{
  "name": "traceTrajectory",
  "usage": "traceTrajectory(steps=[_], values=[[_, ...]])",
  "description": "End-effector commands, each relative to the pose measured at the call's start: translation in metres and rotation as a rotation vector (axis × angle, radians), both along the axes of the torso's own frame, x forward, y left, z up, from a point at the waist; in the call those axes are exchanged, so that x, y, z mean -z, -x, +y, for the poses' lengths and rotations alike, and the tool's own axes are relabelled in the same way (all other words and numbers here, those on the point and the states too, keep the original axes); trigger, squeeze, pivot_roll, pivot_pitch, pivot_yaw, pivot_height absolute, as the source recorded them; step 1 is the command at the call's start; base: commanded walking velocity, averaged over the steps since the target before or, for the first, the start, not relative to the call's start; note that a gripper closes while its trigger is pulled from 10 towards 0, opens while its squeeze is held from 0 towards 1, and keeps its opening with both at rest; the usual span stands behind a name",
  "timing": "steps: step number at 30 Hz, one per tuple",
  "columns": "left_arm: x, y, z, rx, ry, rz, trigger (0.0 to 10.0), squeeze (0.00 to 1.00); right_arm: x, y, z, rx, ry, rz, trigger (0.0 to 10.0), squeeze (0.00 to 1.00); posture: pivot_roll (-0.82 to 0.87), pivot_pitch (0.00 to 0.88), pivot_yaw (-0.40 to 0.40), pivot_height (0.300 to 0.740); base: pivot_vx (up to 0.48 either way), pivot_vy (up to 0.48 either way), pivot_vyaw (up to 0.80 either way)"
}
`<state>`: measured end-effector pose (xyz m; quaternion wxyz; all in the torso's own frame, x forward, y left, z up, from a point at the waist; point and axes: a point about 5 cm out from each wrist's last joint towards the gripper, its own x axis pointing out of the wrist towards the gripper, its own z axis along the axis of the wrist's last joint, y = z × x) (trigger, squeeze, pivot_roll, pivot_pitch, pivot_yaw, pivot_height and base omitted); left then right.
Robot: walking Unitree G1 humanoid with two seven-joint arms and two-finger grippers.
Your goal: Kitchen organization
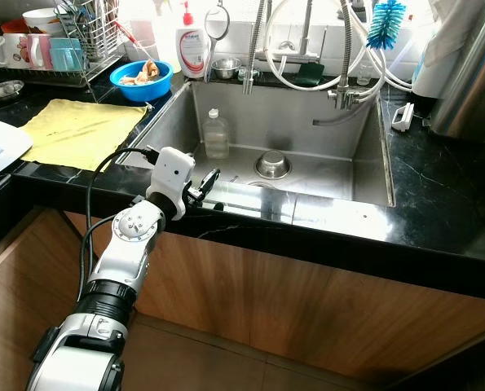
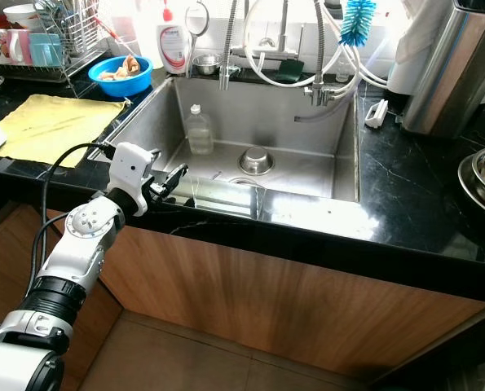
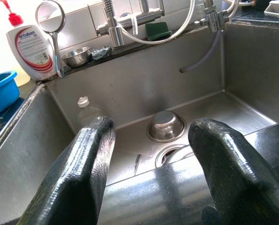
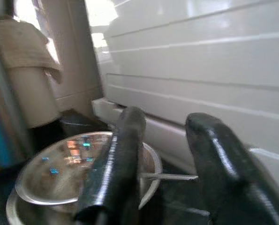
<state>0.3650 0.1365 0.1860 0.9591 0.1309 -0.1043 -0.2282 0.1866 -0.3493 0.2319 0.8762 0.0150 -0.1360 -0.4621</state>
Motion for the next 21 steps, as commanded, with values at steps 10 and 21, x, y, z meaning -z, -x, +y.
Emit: traceTrajectory(steps=[10, 21], values=[[-0.002, -0.001, -0.001, 0.001, -0.014, -0.003, 10.0, 0.0, 0.013, 0.014, 0.0, -0.09, -0.139, -0.238, 10.0, 0.0, -0.02, 0.034, 0.034, 0.74, 0.0, 0.0, 0.0], [-0.001, -0.001, -0.001, 0.006, -0.015, -0.001, 10.0, 0.0, 0.02, 0.022, -0.013, -0.16, -0.203, -0.302, 10.0, 0.0, -0.03, 0.015, 0.033, 0.74, 0.0, 0.0, 0.0]])
